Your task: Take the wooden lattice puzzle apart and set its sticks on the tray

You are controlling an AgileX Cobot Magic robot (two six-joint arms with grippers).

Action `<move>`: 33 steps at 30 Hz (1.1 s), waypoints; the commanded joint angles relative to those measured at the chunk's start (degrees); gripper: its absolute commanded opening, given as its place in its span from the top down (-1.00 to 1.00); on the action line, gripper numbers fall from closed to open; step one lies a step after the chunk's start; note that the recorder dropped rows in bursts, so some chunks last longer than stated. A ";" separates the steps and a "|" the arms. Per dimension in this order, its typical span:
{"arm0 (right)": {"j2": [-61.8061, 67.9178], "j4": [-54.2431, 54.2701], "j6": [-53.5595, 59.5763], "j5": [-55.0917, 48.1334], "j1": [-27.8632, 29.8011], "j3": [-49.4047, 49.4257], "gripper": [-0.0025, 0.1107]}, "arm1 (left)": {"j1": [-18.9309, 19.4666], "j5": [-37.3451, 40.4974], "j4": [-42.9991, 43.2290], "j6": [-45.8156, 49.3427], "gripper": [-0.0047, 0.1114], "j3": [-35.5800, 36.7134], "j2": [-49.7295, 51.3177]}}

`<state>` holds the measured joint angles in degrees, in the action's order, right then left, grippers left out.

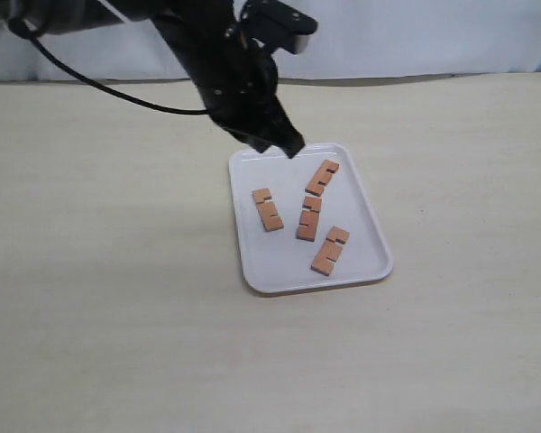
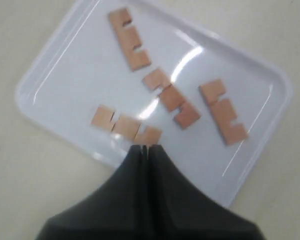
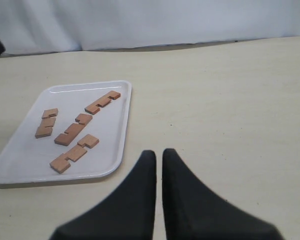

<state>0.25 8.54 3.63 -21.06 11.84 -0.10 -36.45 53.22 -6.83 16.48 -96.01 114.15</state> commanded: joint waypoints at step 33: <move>-0.25 -0.01 0.01 0.07 0.33 0.10 0.88 | 37.69 -31.85 10.71 -12.27 0.92 67.37 -91.26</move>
<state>0.25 8.54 3.63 -21.06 11.84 -0.10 1.76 24.06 4.05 4.75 -29.84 28.09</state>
